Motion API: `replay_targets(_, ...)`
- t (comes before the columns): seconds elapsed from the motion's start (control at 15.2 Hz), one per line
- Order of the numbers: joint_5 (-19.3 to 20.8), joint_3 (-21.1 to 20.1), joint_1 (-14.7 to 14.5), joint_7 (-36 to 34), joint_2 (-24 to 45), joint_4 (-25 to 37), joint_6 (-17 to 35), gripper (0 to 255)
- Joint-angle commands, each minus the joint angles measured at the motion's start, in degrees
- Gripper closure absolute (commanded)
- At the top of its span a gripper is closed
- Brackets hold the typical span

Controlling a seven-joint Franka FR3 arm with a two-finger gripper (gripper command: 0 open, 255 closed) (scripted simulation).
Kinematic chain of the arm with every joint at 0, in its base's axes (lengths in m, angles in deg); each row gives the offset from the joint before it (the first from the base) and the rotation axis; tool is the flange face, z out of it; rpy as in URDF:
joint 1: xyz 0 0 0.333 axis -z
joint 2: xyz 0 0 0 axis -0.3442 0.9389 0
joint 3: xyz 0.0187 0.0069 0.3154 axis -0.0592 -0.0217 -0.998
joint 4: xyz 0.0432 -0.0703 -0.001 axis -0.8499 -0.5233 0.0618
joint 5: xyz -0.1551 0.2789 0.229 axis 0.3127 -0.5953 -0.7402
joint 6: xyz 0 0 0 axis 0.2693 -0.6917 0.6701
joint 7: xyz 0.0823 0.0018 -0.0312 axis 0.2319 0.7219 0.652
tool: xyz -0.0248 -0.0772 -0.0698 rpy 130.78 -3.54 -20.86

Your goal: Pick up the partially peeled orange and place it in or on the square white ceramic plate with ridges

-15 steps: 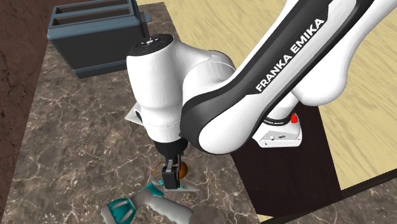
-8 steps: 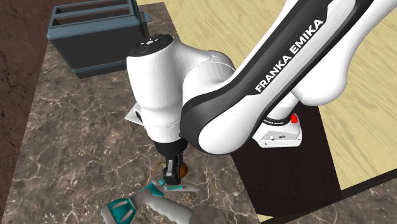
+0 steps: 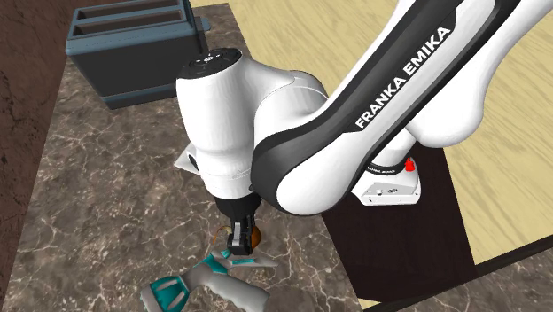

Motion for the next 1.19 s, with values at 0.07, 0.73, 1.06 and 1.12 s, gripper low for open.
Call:
replay_targets(0.07,0.33,0.11,0.1,-0.35,-0.86,0.22,-1.05,255)
replay_targets(0.73,3.38,1.5,0.94,-3.37,-8.24,3.22,-11.23,255)
replay_targets(1.06,4.71,2.3,1.31,-4.64,-11.03,5.29,-15.98,255)
replay_targets(1.12,4.96,2.46,1.39,-4.88,-11.51,5.75,-16.9,255)
